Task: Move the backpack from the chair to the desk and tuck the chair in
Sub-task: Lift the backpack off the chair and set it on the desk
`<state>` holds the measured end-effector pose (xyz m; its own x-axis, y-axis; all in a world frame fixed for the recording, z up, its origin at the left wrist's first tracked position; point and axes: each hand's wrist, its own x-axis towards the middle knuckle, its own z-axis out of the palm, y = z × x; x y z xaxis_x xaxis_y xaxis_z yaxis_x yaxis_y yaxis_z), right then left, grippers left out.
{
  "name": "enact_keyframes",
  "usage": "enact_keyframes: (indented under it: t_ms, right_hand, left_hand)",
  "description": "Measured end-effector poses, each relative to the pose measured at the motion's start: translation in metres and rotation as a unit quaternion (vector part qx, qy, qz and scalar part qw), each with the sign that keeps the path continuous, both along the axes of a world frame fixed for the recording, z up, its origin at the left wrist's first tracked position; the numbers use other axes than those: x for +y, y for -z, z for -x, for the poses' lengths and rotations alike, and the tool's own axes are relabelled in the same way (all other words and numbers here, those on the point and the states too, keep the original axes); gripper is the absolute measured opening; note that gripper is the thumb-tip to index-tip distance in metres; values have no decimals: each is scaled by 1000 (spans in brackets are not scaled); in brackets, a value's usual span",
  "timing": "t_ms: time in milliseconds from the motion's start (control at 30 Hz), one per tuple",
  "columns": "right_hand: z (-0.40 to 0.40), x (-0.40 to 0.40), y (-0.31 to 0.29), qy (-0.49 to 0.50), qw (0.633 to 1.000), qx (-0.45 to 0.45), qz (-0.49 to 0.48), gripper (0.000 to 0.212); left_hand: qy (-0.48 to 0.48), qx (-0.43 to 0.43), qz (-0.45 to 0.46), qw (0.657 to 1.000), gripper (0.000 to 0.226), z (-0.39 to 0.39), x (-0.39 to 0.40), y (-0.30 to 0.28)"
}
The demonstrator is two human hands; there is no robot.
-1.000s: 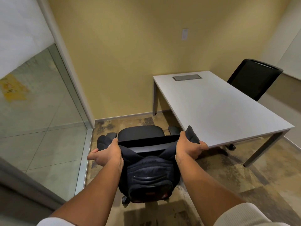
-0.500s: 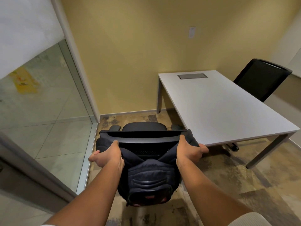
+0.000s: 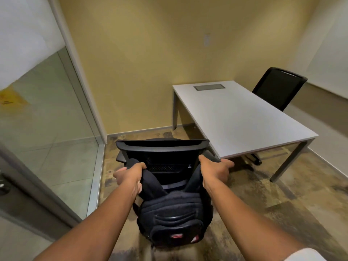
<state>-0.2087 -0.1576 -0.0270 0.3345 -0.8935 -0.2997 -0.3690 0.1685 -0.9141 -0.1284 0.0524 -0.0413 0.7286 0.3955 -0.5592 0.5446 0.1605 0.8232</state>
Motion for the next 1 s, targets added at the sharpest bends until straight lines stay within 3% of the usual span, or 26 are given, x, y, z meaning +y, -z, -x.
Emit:
enact_keyframes:
  t_ms: [133, 333, 533, 633, 733, 1000]
  right_hand:
    - [10, 18, -15, -28, 999, -7, -15, 75]
    - [12, 51, -59, -70, 990, -92, -77, 85]
    - [6, 73, -111, -120, 976, -141, -117, 82]
    - [7, 78, -137, -129, 971, -150, -131, 78]
    - [9, 82, -160, -134, 969, -162, -132, 72]
    - [-1, 91, -200, -170, 966, -162, -107, 73]
  left_hand:
    - [91, -32, 21, 995, 66, 4, 23, 1]
    - [136, -124, 42, 982, 54, 8, 72, -20]
    - [198, -288, -2, 937, 39, 43, 97, -30]
    - [252, -323, -25, 912, 53, 66, 110, -18]
    - [266, -318, -43, 909, 68, 78, 126, -5]
    - [266, -377, -129, 878, 62, 71, 137, -18]
